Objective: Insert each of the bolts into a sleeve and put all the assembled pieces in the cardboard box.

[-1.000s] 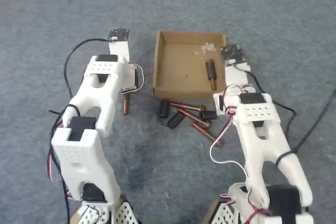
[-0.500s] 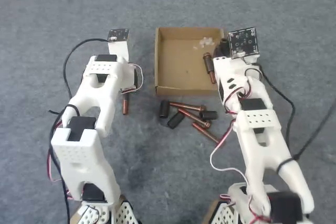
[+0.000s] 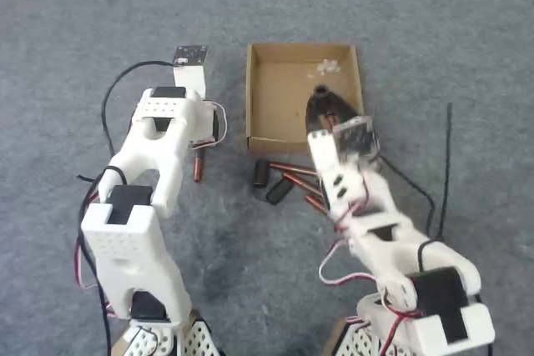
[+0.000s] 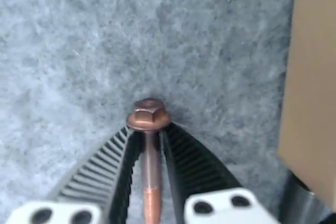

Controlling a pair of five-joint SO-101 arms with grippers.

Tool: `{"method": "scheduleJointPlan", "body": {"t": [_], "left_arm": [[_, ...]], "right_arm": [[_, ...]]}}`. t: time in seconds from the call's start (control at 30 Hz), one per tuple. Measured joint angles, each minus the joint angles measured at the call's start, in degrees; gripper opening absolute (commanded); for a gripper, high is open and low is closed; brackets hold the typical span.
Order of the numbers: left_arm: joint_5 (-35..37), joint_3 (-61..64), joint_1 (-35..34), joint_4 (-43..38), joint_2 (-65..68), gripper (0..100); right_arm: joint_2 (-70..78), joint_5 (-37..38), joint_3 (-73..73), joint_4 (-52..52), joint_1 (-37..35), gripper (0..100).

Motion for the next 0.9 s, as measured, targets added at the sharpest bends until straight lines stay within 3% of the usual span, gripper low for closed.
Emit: {"method": "scheduleJointPlan", "body": {"t": [0.27, 0.47, 0.63, 0.9], "left_arm": [[-0.88, 0.00, 0.00, 0.00, 0.00, 1], [-0.88, 0.00, 0.00, 0.00, 0.00, 1], [-0.88, 0.00, 0.00, 0.00, 0.00, 1], [-0.88, 0.00, 0.00, 0.00, 0.00, 1]], "right_arm": [[2.64, 0.00, 15.38, -22.24, -3.60, 0.6], [6.51, -0.79, 16.62, -25.32, -3.69, 0.6], [9.76, -9.41, 16.79, -29.19, -5.54, 0.6], [15.12, -10.64, 16.70, -36.92, -5.80, 0.6]]}}
